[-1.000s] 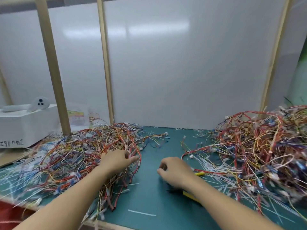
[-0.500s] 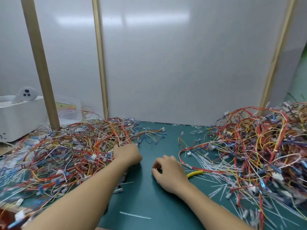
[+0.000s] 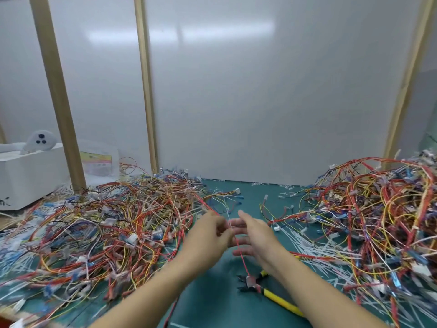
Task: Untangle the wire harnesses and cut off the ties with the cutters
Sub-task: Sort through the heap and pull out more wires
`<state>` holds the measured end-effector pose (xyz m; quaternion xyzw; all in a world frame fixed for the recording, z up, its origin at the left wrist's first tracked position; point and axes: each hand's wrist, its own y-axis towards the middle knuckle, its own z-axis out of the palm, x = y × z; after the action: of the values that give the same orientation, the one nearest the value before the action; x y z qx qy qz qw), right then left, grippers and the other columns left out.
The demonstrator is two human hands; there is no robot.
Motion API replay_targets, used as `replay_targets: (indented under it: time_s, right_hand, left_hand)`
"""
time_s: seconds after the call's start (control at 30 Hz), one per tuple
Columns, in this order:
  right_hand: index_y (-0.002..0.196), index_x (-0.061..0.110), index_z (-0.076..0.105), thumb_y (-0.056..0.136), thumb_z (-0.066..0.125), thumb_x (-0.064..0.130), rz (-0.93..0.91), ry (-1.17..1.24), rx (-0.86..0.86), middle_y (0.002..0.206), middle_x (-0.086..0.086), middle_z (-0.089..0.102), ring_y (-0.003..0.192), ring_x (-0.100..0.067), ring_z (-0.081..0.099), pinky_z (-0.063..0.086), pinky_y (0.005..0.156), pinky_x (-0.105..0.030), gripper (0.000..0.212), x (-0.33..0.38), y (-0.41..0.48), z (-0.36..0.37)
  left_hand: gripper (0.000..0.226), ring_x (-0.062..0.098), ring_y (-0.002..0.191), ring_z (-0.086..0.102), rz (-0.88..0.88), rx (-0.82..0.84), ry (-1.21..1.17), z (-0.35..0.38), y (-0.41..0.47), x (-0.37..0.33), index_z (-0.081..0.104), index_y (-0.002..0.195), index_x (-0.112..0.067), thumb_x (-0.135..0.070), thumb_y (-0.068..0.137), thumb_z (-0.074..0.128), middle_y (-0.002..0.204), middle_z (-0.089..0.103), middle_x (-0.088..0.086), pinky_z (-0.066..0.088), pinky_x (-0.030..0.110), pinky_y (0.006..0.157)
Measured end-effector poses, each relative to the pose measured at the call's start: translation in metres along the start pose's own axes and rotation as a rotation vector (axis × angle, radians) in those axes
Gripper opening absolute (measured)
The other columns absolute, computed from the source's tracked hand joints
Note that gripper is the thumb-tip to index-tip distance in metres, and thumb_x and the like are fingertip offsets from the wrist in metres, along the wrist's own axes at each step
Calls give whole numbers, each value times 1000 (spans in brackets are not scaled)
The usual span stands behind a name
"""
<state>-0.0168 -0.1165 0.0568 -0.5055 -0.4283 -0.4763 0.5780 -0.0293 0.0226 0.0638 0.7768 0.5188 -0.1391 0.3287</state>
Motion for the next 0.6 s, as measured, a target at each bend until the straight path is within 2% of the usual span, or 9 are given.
replay_targets:
  time_s: [0.07, 0.13, 0.23, 0.27, 0.33, 0.37, 0.4, 0.5, 0.6]
  right_hand:
    - [90, 8, 71, 101, 53, 38, 47, -30, 100, 73, -9, 68, 52, -18, 60, 46, 47, -24, 37, 0, 2, 6]
    - [93, 7, 72, 99, 57, 29, 19, -126, 123, 72, -10, 65, 50, -16, 57, 41, 46, -23, 28, -3, 7, 10]
    - [92, 8, 66, 102, 50, 15, -43, -141, 36, 63, -2, 60, 47, -13, 57, 48, 45, -23, 20, -2, 15, 10]
    - [91, 9, 63, 103, 48, 12, -47, -121, 12, 61, -1, 58, 46, -14, 57, 49, 47, -24, 20, -1, 16, 9]
    - [87, 10, 60, 102, 46, 9, -62, -98, -32, 57, 0, 52, 42, -14, 54, 48, 47, -24, 21, 3, 16, 7]
    - [84, 10, 60, 101, 45, 8, -87, -87, -59, 53, 2, 50, 40, -13, 51, 46, 45, -23, 23, 7, 15, 5]
    - [82, 9, 59, 102, 45, 7, -126, -66, -87, 50, 3, 46, 38, -12, 47, 43, 43, -22, 24, 11, 13, 1]
    - [83, 7, 58, 104, 43, 8, -274, 73, -170, 50, 2, 37, 36, -10, 40, 39, 41, -24, 26, 31, 0, -23]
    - [86, 7, 57, 105, 42, 10, -396, 215, -210, 54, 0, 36, 39, -13, 41, 40, 46, -29, 25, 45, -22, -52]
  left_hand:
    - [19, 9, 81, 56, 113, 106, 9, 7, -10, 0, 63, 70, -26, -22, 89, 65, 91, 58, -7, 43, 31, 77]
    - [21, 13, 88, 60, 210, 150, 113, 5, -10, 6, 72, 81, -20, -34, 92, 59, 96, 65, -6, 46, 33, 80]
    - [34, 14, 80, 57, 150, -59, 151, -13, 9, 27, 67, 75, -18, -37, 98, 50, 79, 61, -6, 43, 34, 75]
    - [29, 16, 87, 59, 124, -76, 237, -19, 19, 37, 67, 82, -19, -34, 98, 49, 86, 63, -5, 42, 34, 78]
    - [31, 22, 126, 51, 44, 78, 540, -24, 37, 66, 61, 123, -28, -38, 98, 45, 131, 59, -2, 36, 37, 106]
    - [45, 23, 143, 34, -25, 199, 662, -26, 43, 82, 46, 142, -36, -46, 98, 42, 153, 41, -2, 22, 43, 119]
    - [54, 22, 151, 16, -102, 282, 722, -29, 47, 98, 31, 150, -41, -54, 98, 37, 163, 23, -2, 8, 48, 123]
    - [62, 22, 153, -5, -221, 293, 764, -37, 57, 134, 15, 154, -44, -65, 97, 26, 166, 7, 3, -2, 53, 123]
    - [60, 23, 153, 6, -306, 281, 829, -40, 65, 135, 22, 154, -42, -62, 98, 29, 165, 17, 6, 3, 54, 122]
